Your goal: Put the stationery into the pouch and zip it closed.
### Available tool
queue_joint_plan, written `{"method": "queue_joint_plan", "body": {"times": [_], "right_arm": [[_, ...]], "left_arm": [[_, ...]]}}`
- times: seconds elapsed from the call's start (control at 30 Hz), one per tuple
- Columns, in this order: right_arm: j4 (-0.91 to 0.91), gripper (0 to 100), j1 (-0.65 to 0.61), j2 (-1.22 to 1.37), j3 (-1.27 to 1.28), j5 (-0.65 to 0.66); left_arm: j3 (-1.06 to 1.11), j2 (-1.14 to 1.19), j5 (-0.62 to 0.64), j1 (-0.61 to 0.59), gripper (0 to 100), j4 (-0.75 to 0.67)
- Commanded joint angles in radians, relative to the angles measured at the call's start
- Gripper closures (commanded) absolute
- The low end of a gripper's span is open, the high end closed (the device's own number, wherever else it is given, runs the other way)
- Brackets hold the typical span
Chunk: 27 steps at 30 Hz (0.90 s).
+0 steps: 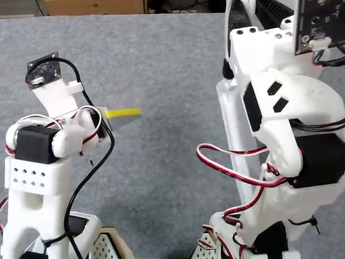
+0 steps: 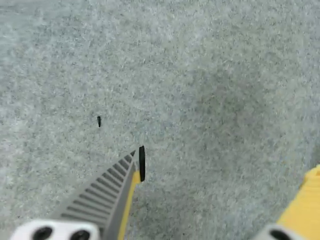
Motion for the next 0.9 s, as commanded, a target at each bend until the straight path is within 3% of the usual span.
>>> {"method": "queue_joint_plan", "body": {"times": [0.0,0.3,0.63,0.87], "right_arm": [[-0.061,98.6,-0.02,0.004,-0.004,-0.011],[-0.107,98.6,-0.1,-0.001,-0.013,-0.008],[-0.109,98.6,-0.103,-0.001,-0.101,-0.009],[-0.104,98.6,-0.15,0.002,-0.147,-0.005]], "left_arm": [[-0.008,-0.003,-0.006,0.016,53,0.002],[-0.007,-0.003,-0.006,0.018,53,0.005],[-0.007,-0.003,-0.006,0.018,53,0.002],[-0.007,-0.003,-0.005,0.084,53,0.008]]}}
